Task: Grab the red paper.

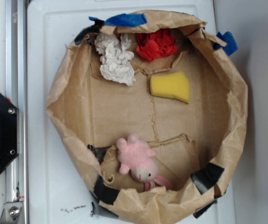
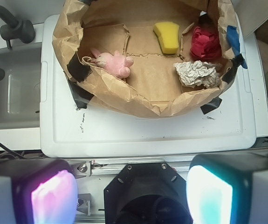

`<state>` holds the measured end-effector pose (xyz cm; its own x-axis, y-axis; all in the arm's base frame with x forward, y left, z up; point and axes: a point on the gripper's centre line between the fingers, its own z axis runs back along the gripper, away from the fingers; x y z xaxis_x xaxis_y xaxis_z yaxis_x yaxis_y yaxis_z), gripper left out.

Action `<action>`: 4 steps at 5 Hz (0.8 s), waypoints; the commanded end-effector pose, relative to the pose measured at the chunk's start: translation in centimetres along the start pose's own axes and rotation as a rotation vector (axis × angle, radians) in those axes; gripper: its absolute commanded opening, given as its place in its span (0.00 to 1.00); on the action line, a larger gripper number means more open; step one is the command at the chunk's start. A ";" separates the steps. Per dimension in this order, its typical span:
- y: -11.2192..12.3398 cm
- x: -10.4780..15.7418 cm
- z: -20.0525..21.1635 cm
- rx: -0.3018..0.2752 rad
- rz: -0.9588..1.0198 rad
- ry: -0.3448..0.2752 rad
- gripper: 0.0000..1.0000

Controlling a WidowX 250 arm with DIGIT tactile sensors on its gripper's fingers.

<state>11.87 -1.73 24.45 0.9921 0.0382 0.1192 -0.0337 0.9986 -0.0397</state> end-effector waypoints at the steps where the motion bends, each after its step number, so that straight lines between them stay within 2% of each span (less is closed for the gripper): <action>1: 0.0 0.0 0.0 0.000 0.000 0.000 1.00; 2: 0.0 1.3 -0.1 0.005 0.058 -0.034 1.00; 3: 1.4 3.5 -0.1 0.008 0.077 -0.059 1.00; 4: 1.9 4.7 0.1 -0.015 0.059 -0.062 1.00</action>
<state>16.08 0.02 23.99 0.9871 0.0792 0.1393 -0.0714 0.9956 -0.0605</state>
